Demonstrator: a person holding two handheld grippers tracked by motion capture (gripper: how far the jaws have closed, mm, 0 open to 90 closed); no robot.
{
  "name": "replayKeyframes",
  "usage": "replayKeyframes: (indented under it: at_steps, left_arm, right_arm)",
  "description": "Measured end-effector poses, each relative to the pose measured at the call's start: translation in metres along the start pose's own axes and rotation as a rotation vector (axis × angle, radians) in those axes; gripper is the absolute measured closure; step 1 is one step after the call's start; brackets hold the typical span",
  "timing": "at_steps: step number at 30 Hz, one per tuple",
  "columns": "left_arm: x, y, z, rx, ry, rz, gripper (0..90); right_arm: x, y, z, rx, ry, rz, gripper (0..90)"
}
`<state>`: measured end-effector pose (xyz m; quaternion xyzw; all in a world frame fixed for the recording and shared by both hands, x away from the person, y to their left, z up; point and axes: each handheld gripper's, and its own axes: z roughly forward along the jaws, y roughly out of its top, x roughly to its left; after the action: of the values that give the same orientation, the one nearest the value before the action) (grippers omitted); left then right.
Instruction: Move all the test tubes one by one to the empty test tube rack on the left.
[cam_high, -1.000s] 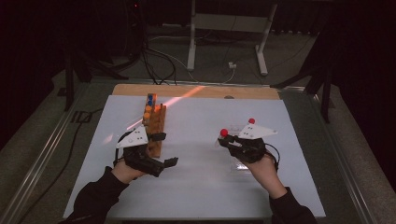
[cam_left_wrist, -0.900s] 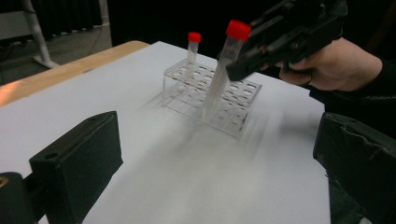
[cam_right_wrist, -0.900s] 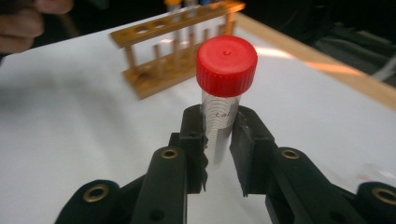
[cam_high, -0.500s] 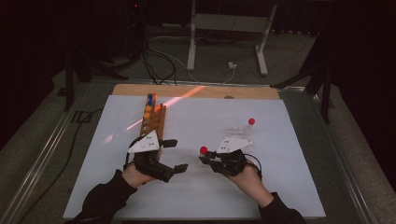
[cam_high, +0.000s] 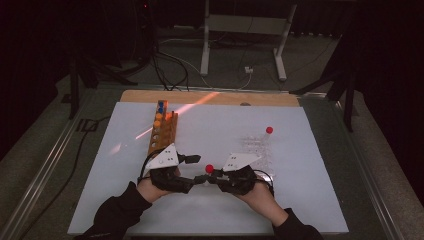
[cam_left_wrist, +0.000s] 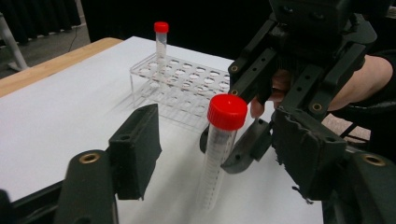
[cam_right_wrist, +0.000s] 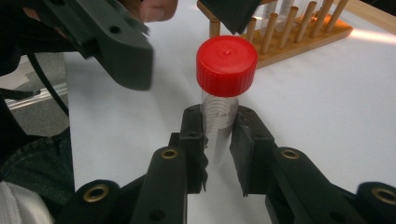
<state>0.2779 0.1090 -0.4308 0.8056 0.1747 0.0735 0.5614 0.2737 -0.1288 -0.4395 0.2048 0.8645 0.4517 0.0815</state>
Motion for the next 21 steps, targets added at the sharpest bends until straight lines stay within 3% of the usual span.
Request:
replayKeyframes:
  at_steps: [6, 8, 15, 21]
  left_arm:
    - [-0.003, 0.001, 0.005, -0.005, 0.010, 0.052, 51.6]
    - [-0.003, 0.002, 0.007, -0.005, -0.002, 0.052, 54.2]
    - [-0.008, 0.002, 0.015, 0.020, 0.025, 0.100, 62.8]
    - [-0.008, 0.004, 0.017, 0.017, 0.028, 0.111, 70.4]
  right_arm:
    - [0.000, 0.000, 0.000, 0.001, 0.004, -0.001, 75.1]
    - [0.000, 0.000, 0.001, 0.003, 0.005, 0.000, 75.1]
    - [0.000, 0.000, 0.001, 0.006, 0.005, 0.001, 75.1]
    - [-0.001, 0.000, 0.000, 0.005, 0.002, 0.004, 75.0]
